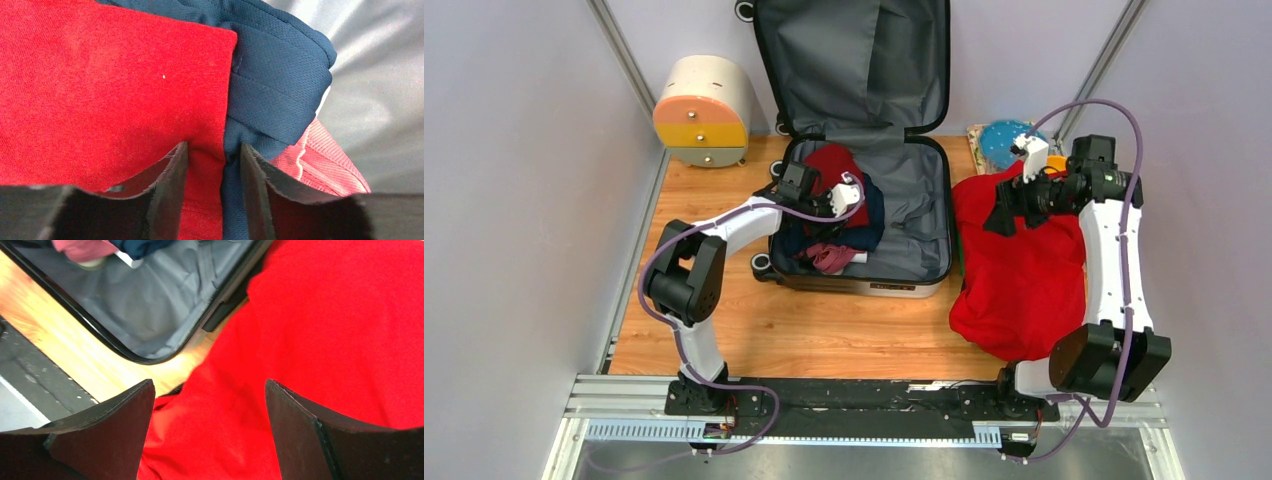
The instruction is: Open, take out, and arrange the luggage
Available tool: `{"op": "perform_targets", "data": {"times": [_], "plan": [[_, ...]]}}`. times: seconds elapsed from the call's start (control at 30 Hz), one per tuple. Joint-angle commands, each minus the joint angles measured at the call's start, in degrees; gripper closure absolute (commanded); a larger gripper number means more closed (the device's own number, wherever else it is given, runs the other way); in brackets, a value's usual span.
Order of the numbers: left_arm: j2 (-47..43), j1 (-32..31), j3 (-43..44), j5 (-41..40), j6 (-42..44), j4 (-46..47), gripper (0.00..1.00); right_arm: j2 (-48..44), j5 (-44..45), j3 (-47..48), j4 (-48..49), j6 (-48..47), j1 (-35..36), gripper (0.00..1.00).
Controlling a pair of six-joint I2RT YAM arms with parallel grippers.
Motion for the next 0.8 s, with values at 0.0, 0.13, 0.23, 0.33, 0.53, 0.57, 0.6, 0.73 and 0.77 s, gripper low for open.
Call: {"op": "perform_targets", "data": {"times": [0.0,0.13,0.23,0.33,0.53,0.57,0.6,0.73,0.77], "plan": [[0.68,0.24,1.71,-0.25,1.1,3.21,0.57,1.24,-3.81,2.18,5.19,9.54,3.48,0.16],[-0.73,1.74,1.71,6.51,-3.38,3.83,0.71,2.21,-4.52,-0.02,13.62,19.7,8.83,0.16],[-2.75,2.88,0.31,9.07,-5.93,4.97,0.83,5.01,-4.35,-0.64,22.32,30.25,13.39,0.16],[-4.07,4.2,-0.66,9.77,-8.83,6.47,0.92,9.57,-4.17,0.5,30.76,42.2,17.62,0.17],[-5.04,6.92,-1.19,11.62,-14.55,8.13,0.7,20.29,5.75,6.04,37.98,54.28,27.02,0.19],[-5.73,7.1,-1.54,11.62,-14.9,9.27,0.69,21.36,6.89,6.04,39.46,57.6,27.74,0.25],[-6.09,7.1,-2.24,11.8,-15.25,9.8,0.68,22.5,7.17,6.04,42.52,59.03,28.35,0.26],[-7.67,7.36,-3.21,11.62,-14.99,10.86,0.63,28.65,8.57,7.18,46.59,64.04,30.64,0.34],[-8.11,7.28,-3.3,11.62,-15.08,10.78,0.62,31.19,8.05,7.97,46.95,64.75,30.9,0.36]]}}
